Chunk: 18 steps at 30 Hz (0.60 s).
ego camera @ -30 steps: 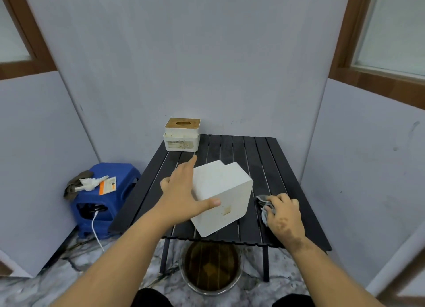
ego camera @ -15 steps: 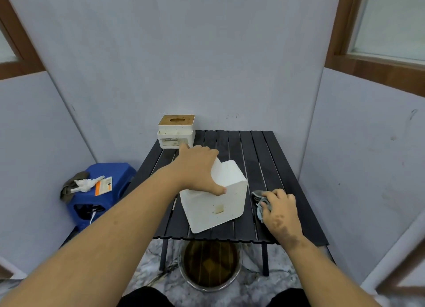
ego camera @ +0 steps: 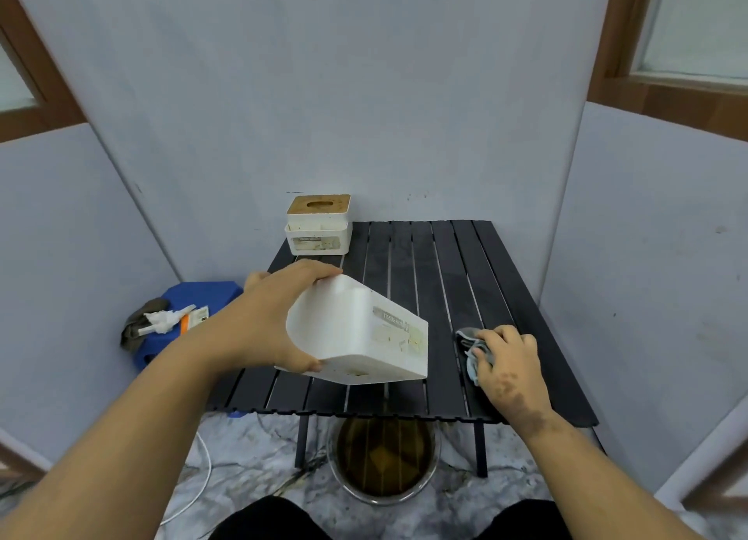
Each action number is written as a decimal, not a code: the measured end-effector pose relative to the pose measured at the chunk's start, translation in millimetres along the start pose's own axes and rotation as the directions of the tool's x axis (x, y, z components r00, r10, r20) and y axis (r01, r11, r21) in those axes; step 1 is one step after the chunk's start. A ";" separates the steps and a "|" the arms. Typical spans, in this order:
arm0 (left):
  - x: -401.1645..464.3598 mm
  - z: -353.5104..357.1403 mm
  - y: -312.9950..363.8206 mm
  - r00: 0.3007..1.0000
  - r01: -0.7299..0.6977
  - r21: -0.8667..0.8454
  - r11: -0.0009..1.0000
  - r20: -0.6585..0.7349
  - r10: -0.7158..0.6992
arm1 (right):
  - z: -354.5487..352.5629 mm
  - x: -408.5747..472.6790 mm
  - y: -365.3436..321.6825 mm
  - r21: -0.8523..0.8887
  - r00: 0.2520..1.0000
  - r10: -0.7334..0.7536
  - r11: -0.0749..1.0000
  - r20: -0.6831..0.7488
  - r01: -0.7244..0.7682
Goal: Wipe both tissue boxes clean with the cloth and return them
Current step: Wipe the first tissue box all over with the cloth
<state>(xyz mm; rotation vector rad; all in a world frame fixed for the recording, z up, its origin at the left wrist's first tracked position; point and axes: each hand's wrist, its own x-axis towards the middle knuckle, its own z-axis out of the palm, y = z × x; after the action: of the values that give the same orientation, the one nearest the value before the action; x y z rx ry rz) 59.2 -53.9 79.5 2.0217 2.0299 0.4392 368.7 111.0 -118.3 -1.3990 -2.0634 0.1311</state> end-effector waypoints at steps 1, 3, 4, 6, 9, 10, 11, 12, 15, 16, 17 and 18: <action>-3.2 0.0 -2.6 1.000 0.009 -0.012 1.000 -0.007 -0.009 | 0.6 0.0 0.2 -0.007 1.000 -0.006 1.000 -0.003 0.006; -7.7 -0.5 -4.3 1.000 0.015 -0.022 1.000 -0.023 -0.015 | 3.7 2.0 2.8 -0.013 1.000 -0.018 1.000 0.010 0.018; -9.4 -0.6 -4.3 0.999 0.018 -0.026 0.999 -0.029 -0.019 | 2.9 4.0 2.6 -0.001 1.000 -0.011 1.000 0.024 0.011; -11.6 -1.4 -2.6 0.999 0.023 -0.024 0.999 -0.043 -0.024 | -7.9 11.8 -6.2 0.149 0.995 0.099 0.983 0.032 -0.102; -10.8 2.1 2.0 0.997 -0.011 0.012 1.000 -0.072 0.012 | -48.5 15.1 -56.1 0.565 0.963 0.268 0.800 -0.037 -0.201; -9.7 4.1 3.9 0.996 -0.023 0.021 1.000 -0.083 0.025 | -62.8 13.7 -83.6 0.682 0.976 0.217 0.719 -0.038 -0.133; -7.6 6.4 4.7 0.995 -0.033 0.031 0.999 -0.092 0.036 | -74.0 11.0 -111.8 0.778 0.992 0.125 0.624 -0.009 -0.072; -6.0 8.2 5.9 0.994 -0.041 0.043 0.998 -0.096 0.045 | -80.0 7.0 -137.3 0.818 1.000 0.017 0.575 -0.002 -0.009; -3.5 8.4 4.6 0.991 -0.039 0.093 0.995 -0.121 0.050 | -74.5 5.3 -168.4 0.686 0.982 -0.141 0.702 -0.127 0.189; -4.0 6.6 3.4 0.990 -0.028 0.106 0.994 -0.131 0.042 | -68.8 8.9 -164.0 0.662 0.978 -0.155 0.720 -0.141 0.210; -4.8 5.2 2.5 0.989 -0.014 0.107 0.994 -0.142 0.030 | -65.0 13.2 -157.8 0.669 0.984 -0.138 0.722 -0.116 0.180; -6.4 4.6 1.7 0.988 -0.004 0.104 0.995 -0.152 0.020 | -62.7 16.5 -150.9 0.689 0.995 -0.087 0.718 -0.054 0.100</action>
<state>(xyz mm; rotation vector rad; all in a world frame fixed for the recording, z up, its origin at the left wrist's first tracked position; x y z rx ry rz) 62.6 -60.1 75.6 2.1212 2.1730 0.5155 278.3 44.1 1.4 -0.8110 -1.7695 0.7668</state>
